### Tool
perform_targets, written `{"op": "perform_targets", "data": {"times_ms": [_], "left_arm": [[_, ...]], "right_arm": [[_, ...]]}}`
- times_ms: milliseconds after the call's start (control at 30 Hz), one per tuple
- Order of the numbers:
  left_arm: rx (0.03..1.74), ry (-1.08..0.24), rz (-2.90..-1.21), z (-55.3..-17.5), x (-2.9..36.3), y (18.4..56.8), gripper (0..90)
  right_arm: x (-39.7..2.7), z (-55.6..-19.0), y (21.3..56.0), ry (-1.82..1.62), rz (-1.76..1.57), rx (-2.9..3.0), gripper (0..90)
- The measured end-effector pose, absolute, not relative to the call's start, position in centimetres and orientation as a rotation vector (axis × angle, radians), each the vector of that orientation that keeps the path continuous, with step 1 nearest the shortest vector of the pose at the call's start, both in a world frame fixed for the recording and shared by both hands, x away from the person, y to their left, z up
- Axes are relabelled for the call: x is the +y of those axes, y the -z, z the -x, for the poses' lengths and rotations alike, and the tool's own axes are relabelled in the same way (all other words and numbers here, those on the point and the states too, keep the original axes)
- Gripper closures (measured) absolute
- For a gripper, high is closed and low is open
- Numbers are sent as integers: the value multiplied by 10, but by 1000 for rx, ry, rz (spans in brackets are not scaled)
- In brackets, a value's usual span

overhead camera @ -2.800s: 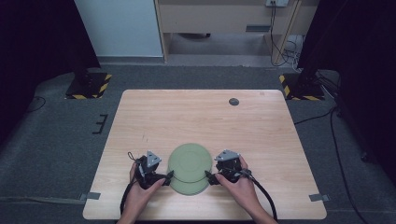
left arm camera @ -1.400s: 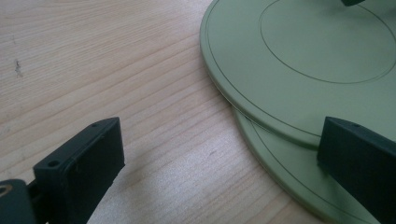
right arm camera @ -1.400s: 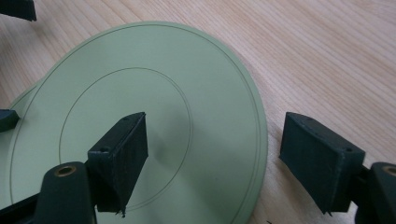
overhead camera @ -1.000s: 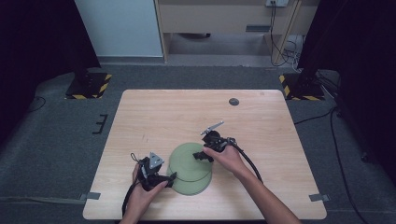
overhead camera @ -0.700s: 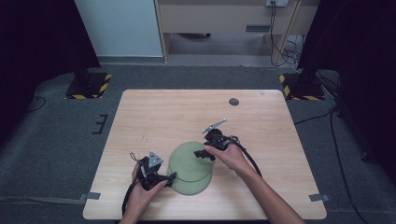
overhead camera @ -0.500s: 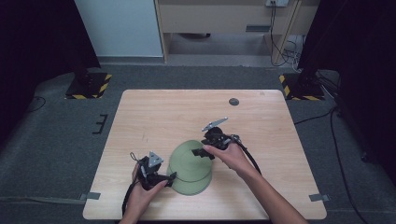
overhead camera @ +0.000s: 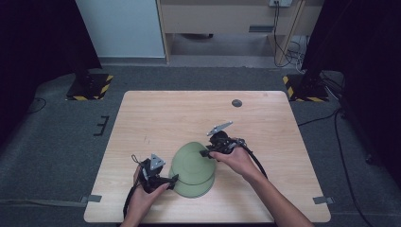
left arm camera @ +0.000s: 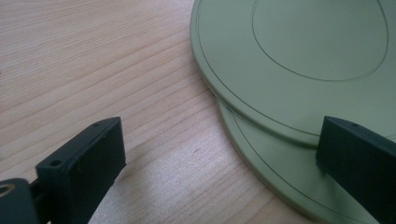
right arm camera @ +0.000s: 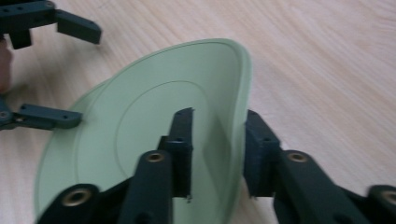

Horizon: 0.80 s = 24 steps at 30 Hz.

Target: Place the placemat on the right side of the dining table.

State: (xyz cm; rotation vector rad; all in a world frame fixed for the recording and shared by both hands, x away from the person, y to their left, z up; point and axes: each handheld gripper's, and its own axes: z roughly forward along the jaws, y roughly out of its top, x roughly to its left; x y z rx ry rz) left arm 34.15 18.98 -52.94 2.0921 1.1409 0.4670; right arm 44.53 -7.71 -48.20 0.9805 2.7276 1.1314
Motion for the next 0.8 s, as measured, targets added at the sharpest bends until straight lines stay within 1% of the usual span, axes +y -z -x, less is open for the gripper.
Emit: {"op": "perform_targets", "data": {"times_ms": [133, 267, 300, 433, 800], "left_arm": [[1129, -469, -2095, -340, 188, 529, 20], [1128, -482, -2096, -342, 186, 530, 5], [1130, -483, -2092, -342, 186, 530, 7], [1134, -491, -2088, -342, 187, 529, 21], [1191, -520, -2057, -345, 199, 528, 24]], "right_arm": [[-78, -450, 487, -1123, -1006, 2713, 770], [-75, -453, 489, -1123, -1011, 2687, 782], [-72, -456, 489, -1111, -1011, 2671, 795], [-68, -458, 489, -1056, -988, 2675, 802], [-75, -461, 478, -1042, -1006, 2650, 848]]}}
